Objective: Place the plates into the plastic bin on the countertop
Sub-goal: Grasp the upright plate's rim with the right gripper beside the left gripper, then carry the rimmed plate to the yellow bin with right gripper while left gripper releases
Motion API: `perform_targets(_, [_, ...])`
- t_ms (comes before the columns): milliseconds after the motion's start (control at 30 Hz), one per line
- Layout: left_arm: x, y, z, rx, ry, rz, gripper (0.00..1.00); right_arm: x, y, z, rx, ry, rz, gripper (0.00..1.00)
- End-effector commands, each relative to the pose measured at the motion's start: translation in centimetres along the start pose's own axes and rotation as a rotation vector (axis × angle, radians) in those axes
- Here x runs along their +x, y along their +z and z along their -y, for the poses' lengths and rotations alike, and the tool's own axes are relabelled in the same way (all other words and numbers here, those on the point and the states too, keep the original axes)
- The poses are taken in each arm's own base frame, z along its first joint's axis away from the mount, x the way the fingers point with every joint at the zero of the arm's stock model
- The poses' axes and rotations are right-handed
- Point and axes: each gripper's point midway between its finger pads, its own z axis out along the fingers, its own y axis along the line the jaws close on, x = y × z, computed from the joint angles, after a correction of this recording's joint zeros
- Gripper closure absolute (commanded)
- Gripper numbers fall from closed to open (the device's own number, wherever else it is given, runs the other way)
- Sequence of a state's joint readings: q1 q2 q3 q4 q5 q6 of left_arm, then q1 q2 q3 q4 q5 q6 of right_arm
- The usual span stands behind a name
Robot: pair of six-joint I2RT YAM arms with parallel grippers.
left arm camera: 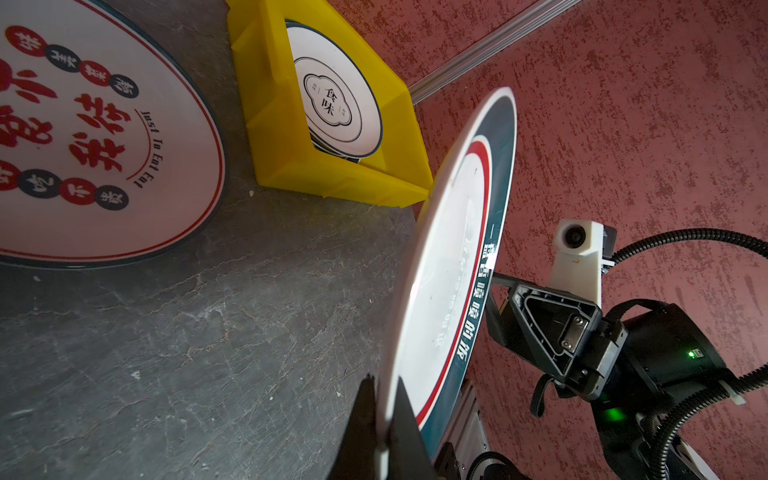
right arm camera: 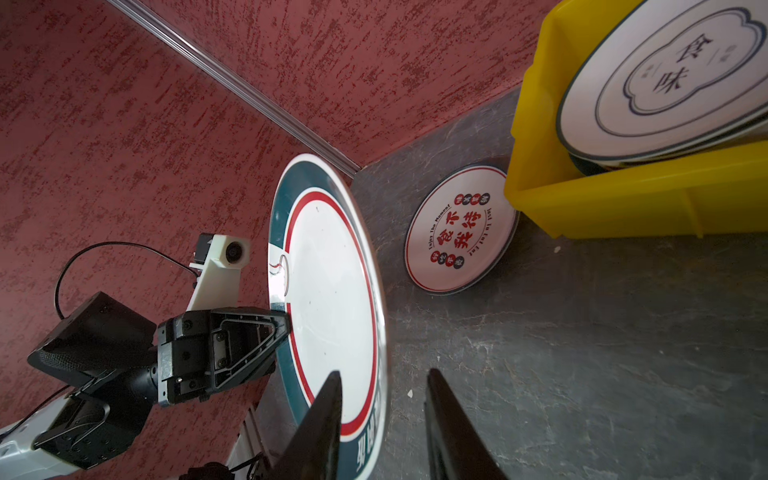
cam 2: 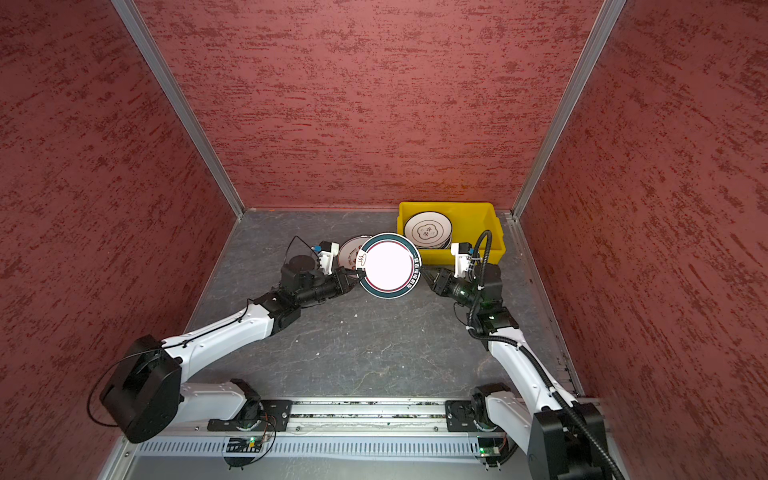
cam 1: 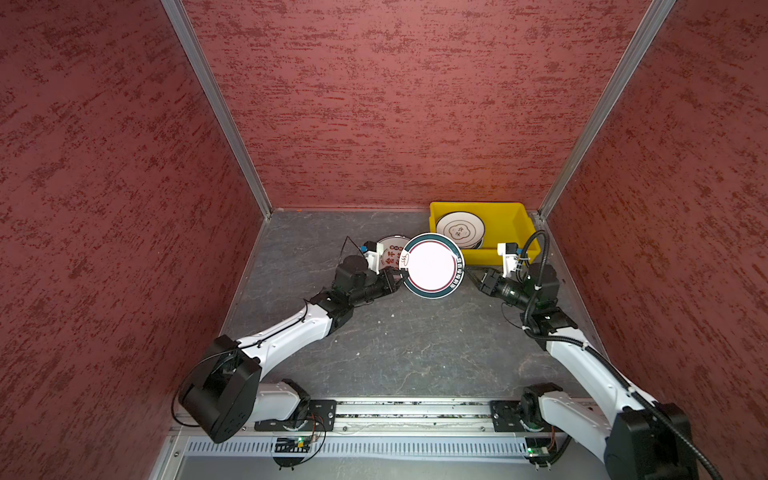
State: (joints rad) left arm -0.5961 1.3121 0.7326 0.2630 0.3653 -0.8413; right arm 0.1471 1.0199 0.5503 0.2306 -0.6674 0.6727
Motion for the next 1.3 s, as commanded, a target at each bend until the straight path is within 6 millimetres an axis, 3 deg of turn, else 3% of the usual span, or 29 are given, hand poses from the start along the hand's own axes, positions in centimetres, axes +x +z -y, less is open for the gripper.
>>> perform_targets(0, [-1.2, -0.5, 2.4, 0.097, 0.018, 0.040, 1.00, -0.4, 0.1, -1.0, -0.044, -0.021, 0.008, 0.69])
perform_targets(367, [-0.3, 1.0, 2.9, 0.167, -0.047, -0.019, 1.00, -0.1, 0.6, -1.1, -0.061, -0.006, -0.002, 0.77])
perform_targets(500, [-0.4, 1.1, 3.4, 0.190, -0.037, -0.007, 1.00, -0.1, 0.8, -1.0, -0.061, 0.001, -0.001, 0.88])
perform_targets(567, [-0.4, 1.1, 3.4, 0.188, -0.035, -0.007, 1.00, 0.0, 0.9, -0.6, -0.045, 0.013, -0.001, 0.99])
perform_targets(700, [-0.5, 0.9, 3.0, 0.169, -0.037, 0.005, 1.00, -0.2, 0.6, 1.3, 0.051, 0.050, 0.045, 1.00])
perform_targets(733, [-0.3, 0.9, 2.2, 0.137, -0.047, -0.003, 0.83, -0.2, 0.5, 1.4, 0.059, 0.054, 0.051, 1.00])
perform_targets(767, [-0.3, 0.8, 1.9, 0.114, -0.043, -0.002, 0.59, -0.3, 0.5, 1.6, 0.068, 0.064, 0.059, 1.00])
perform_targets(867, [-0.7, 0.0, 1.9, 0.097, 0.001, 0.017, 0.24, -0.4, 0.2, 1.6, 0.071, 0.075, 0.080, 1.00])
perform_targets(967, [-1.3, -1.1, 1.9, 0.075, 0.028, 0.052, 0.00, -0.6, 0.1, 2.0, 0.093, 0.085, 0.097, 1.00])
perform_targets(1267, [-2.9, -3.6, -0.3, -0.006, 0.004, 0.123, 0.01, -1.1, -0.2, 2.7, 0.141, 0.105, 0.119, 1.00])
